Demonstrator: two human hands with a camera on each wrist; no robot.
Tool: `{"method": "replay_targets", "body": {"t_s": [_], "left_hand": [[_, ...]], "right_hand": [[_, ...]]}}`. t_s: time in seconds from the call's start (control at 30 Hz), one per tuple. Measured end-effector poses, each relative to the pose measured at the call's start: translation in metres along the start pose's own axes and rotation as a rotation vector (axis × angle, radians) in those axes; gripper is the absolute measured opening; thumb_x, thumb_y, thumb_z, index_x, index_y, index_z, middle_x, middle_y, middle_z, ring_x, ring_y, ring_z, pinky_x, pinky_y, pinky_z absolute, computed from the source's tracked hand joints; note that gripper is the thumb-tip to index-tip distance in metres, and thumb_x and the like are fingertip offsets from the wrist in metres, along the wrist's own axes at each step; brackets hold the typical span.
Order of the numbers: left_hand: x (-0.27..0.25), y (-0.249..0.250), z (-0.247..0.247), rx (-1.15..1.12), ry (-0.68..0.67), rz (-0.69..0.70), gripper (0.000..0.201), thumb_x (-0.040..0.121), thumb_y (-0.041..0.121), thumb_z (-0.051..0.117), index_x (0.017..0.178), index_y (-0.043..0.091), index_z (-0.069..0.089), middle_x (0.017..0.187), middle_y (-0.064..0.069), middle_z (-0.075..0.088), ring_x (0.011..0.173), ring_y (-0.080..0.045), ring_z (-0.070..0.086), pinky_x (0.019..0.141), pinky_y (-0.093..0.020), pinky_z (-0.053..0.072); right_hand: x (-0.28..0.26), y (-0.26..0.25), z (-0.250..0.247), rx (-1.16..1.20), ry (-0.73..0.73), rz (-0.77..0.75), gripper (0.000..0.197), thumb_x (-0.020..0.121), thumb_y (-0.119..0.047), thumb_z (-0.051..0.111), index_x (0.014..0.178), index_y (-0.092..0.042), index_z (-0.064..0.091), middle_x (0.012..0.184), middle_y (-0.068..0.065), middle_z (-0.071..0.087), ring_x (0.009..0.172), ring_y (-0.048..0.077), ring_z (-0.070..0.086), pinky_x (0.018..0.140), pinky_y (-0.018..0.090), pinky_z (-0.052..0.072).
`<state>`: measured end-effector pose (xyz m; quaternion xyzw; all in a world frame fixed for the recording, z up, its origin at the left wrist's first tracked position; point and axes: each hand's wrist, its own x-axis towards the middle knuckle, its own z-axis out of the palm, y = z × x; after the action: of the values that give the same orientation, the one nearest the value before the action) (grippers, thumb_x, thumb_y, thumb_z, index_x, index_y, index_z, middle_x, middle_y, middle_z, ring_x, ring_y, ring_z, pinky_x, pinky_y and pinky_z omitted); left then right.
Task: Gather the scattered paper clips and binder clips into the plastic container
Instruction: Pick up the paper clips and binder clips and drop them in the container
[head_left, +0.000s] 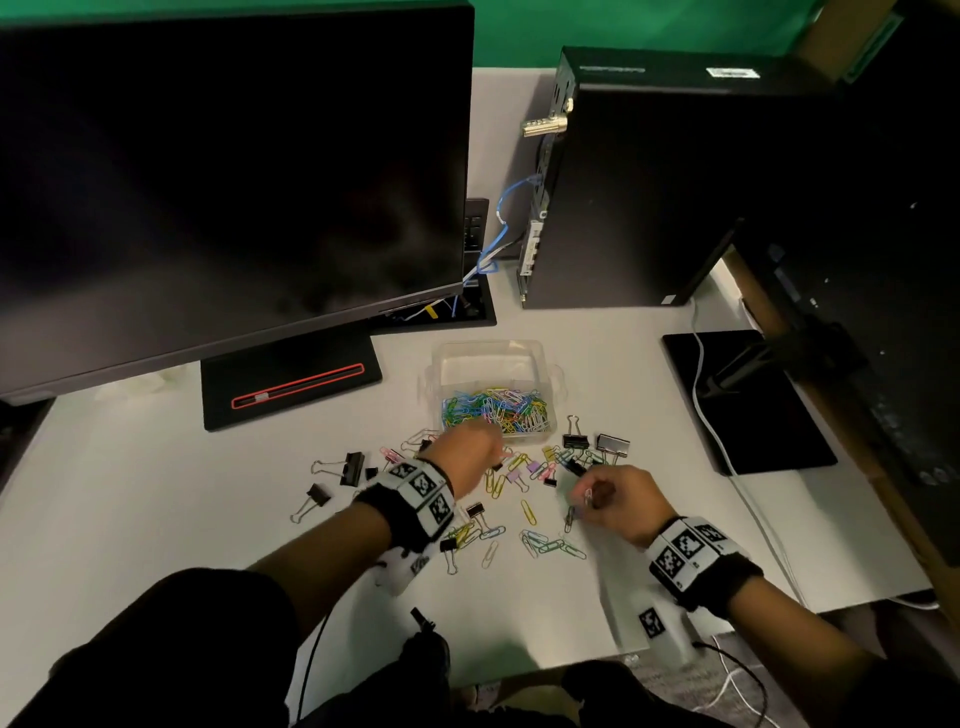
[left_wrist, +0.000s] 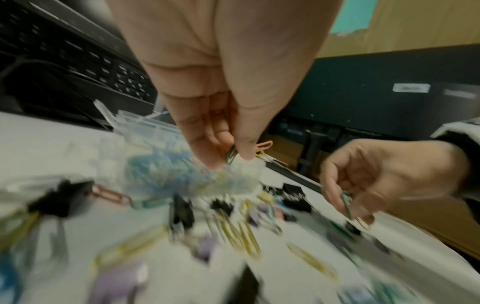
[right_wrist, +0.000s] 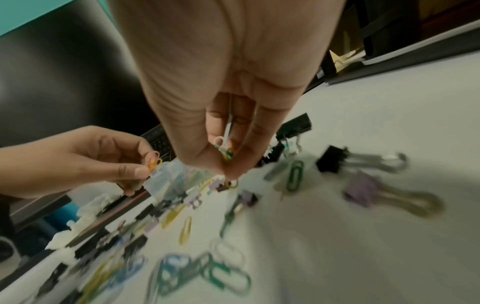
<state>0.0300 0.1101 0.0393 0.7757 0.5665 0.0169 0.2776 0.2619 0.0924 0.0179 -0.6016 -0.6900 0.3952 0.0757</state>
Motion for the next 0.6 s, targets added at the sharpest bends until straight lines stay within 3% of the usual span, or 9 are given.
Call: {"method": "replay_targets", "body": {"t_s": [0.07,0.13,0.23,0.37,0.5,0.6], "left_hand": [[0.01,-0.01,-0.014,-0.11,0.12,-0.04,0.013,0.094,0.008,0.046,0.099,0.009,0.059,0.106,-0.007,0.058,0.098,-0.02,0.058,0.091,-0.029,0.049],[0.019,-0.018,-0.025,-0.167,0.199,-0.092,0.014,0.094,0.012,0.048,0.101,0.009,0.06,0.106,-0.009,0.058,0.097,-0.022,0.057,0.09,-0.031,0.047],[0.033,-0.025,-0.034,-0.171,0.236,-0.169,0.019,0.092,0.01,0.049,0.107,0.01,0.061,0.111,-0.014,0.056,0.102,-0.029,0.055,0.086,-0.032,0.044],[0.034,-0.027,-0.029,-0.225,0.213,-0.211,0.033,0.092,0.001,0.043,0.119,0.013,0.057,0.122,-0.015,0.052,0.112,-0.028,0.053,0.096,-0.033,0.042],[0.017,-0.024,-0.022,-0.24,0.204,-0.094,0.035,0.09,-0.001,0.046,0.119,0.014,0.058,0.12,-0.012,0.052,0.104,-0.023,0.055,0.094,-0.026,0.041],[0.0,-0.024,-0.011,-0.174,0.047,0.042,0.031,0.087,0.0,0.049,0.11,0.014,0.064,0.111,-0.007,0.06,0.088,-0.009,0.049,0.087,-0.023,0.043]], "right_hand": [[0.011,-0.013,-0.007,0.036,0.028,0.004,0.022,0.065,0.002,0.071,0.076,-0.018,0.07,0.064,-0.013,0.061,0.053,-0.006,0.053,0.055,0.006,0.041],[0.024,-0.029,-0.012,0.077,0.081,-0.026,0.017,0.07,0.001,0.07,0.081,-0.012,0.07,0.068,-0.015,0.061,0.058,-0.007,0.053,0.059,0.004,0.04],[0.047,-0.055,-0.016,0.135,0.14,-0.086,0.011,0.075,-0.002,0.069,0.08,-0.011,0.068,0.08,-0.004,0.066,0.071,0.0,0.056,0.067,0.013,0.043],[0.073,-0.077,-0.013,0.236,0.224,-0.086,0.017,0.077,-0.001,0.065,0.078,-0.018,0.067,0.081,0.0,0.067,0.071,0.007,0.059,0.072,0.023,0.047],[0.081,-0.079,-0.004,0.218,0.241,-0.098,0.012,0.079,-0.006,0.064,0.087,-0.016,0.067,0.089,0.002,0.069,0.084,0.018,0.064,0.08,0.031,0.051],[0.071,-0.07,0.003,0.11,0.2,-0.144,0.017,0.078,-0.005,0.066,0.092,-0.013,0.068,0.092,-0.001,0.064,0.08,0.011,0.057,0.077,0.023,0.046]]}}
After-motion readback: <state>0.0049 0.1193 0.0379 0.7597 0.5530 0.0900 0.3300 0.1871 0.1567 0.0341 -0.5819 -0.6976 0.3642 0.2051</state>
